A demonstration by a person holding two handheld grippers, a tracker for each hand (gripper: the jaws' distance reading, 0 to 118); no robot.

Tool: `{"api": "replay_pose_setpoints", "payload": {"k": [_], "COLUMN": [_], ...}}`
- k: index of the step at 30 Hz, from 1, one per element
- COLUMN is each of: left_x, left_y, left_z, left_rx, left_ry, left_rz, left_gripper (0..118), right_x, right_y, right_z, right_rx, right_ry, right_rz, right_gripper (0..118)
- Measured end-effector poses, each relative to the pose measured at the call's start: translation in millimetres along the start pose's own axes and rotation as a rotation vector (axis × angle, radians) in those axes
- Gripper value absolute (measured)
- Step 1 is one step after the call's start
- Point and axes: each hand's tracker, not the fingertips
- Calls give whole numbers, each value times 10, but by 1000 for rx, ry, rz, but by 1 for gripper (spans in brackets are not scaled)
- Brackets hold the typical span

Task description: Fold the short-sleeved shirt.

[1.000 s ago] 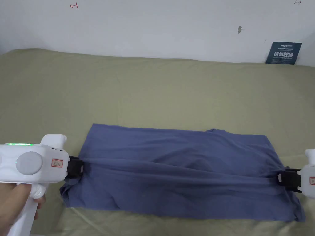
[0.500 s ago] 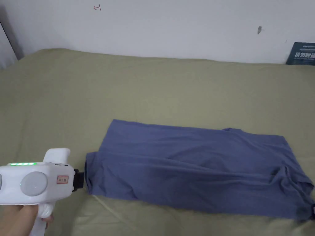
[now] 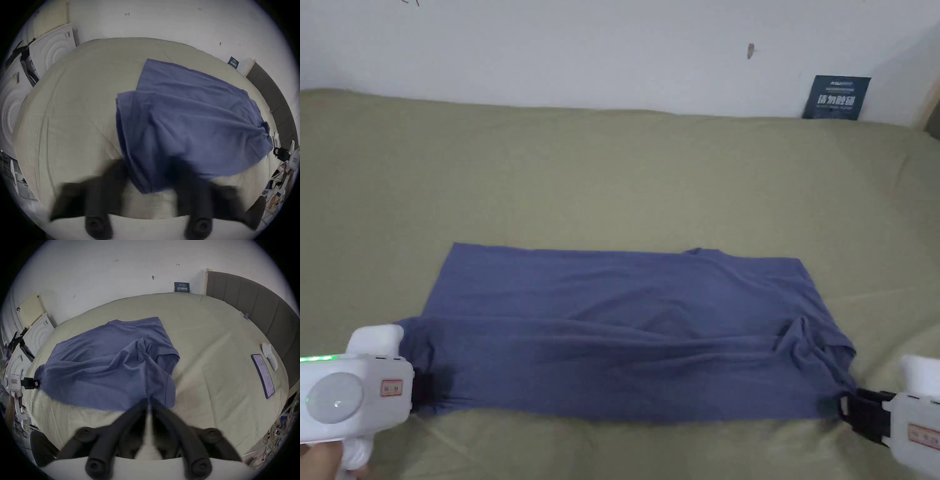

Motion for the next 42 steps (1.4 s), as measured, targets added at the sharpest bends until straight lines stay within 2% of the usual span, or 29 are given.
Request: {"api": "replay_pose_setpoints", "payload": {"k": [1, 2, 3, 4, 6, 7, 8, 11, 12, 14, 17, 23, 32, 36, 39, 40, 42], "left_x": [21, 26, 23, 1, 18, 6, -19, -32, -41, -39, -69, -211, -398, -444, -470, -449, -465], "left_y": [7, 13, 25, -5, -4, -4, -5, 1, 4, -3, -9, -116, -955, -1178, -1186, -1188, -1184], "left_z": [-16, -23, -23, 56, 72, 79, 86, 80, 75, 110, 175, 490, 1124, 1227, 1173, 1165, 1167], "left_rx": [-4, 0, -4, -4, -6, -7, -6, -10, -12, -8, 13, 31, 25, 15, 12, 13, 31], "left_ry": [4, 8, 3, 0, -3, -5, -4, -6, -7, -3, 19, -26, -29, -27, -36, -40, -53], "left_rz": [-22, -22, -20, -15, -15, -18, -21, -21, -23, -24, -53, -36, -20, -9, 5, 6, -5], "left_gripper": [10, 10, 10, 10, 10, 10, 10, 10, 10, 10, 10, 10, 10, 10, 11, 16, 34], "right_x": [-18, -9, -7, -41, -89, -70, -54, -34, -41, -97, -112, -47, -84, -100, -101, -106, -122], "right_y": [9, 14, -55, -1, 23, 8, 47, 91, 83, 63, 48, -31, -788, -1035, -1060, -1054, -1019], "right_z": [-26, -88, -103, -163, -316, -386, -408, -462, -470, -398, -229, 169, 888, 979, 928, 924, 957], "right_rx": [-3, -28, -48, 11, -22, -10, -22, -63, -72, -53, -27, 0, -7, -23, -27, -25, -11], "right_ry": [7, 27, 78, 56, -15, 3, 8, -8, 6, 7, 3, 28, 48, 48, 46, 50, 61], "right_rz": [-3, -8, -26, 7, 9, -3, -8, 20, 31, 34, 32, 14, 58, 59, 28, 22, 7], "right_gripper": [102, 115, 108, 105, 103, 98, 85, 21, 15, 11, 9, 9, 9, 9, 10, 16, 38]}}
